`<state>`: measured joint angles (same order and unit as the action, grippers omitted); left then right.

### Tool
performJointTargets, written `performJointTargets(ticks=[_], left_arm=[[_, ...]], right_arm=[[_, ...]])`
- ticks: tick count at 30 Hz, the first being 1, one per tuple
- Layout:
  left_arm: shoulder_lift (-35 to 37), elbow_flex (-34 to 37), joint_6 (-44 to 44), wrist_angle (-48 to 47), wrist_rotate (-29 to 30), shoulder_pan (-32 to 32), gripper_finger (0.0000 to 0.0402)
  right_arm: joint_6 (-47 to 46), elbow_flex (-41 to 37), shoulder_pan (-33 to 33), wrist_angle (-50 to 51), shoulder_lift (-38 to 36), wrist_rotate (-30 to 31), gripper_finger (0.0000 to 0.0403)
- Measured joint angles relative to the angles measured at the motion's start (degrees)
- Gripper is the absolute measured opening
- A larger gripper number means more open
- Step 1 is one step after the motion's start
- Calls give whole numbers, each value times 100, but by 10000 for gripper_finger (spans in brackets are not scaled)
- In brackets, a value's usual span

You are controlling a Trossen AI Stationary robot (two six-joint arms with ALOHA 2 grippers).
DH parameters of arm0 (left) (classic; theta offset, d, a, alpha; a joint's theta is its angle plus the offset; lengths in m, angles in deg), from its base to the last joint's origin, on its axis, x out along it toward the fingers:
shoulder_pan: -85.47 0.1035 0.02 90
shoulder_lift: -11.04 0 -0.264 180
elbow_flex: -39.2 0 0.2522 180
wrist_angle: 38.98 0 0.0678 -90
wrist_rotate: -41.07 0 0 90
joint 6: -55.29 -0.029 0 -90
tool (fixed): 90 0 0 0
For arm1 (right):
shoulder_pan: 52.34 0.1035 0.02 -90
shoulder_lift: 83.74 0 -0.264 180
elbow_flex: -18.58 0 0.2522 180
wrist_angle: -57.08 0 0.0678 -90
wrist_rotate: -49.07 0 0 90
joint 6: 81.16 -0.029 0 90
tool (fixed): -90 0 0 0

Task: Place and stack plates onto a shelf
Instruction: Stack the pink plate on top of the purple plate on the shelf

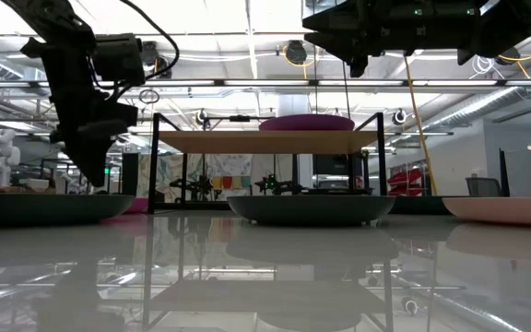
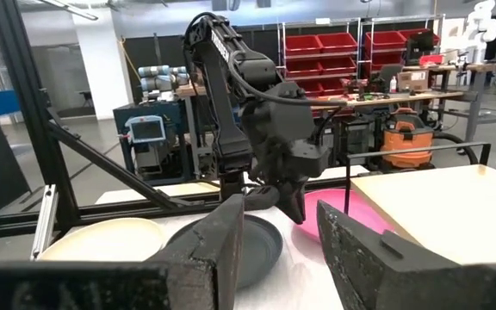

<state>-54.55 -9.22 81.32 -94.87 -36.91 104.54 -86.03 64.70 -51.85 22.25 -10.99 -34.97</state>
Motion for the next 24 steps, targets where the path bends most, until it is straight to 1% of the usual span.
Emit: performJointTargets(ticks=[8,11,13,18,24], left_arm=[[-153,0,32,-2,27,-20,128],[-240,0,93,0,45,-20,147],[-337,0,98,0,86,-20,152],[-635,0,169,2,670,-8,154],[-875,0,35,-12,735,68,147]], right_arm=[[-1,0,0,-67,0,0,130],[1,0,0,-96,0,0,130],[0,0,0,-94,0,0,130],[1,0,0,-93,0,0,130],[1,0,0,-91,0,0,130]])
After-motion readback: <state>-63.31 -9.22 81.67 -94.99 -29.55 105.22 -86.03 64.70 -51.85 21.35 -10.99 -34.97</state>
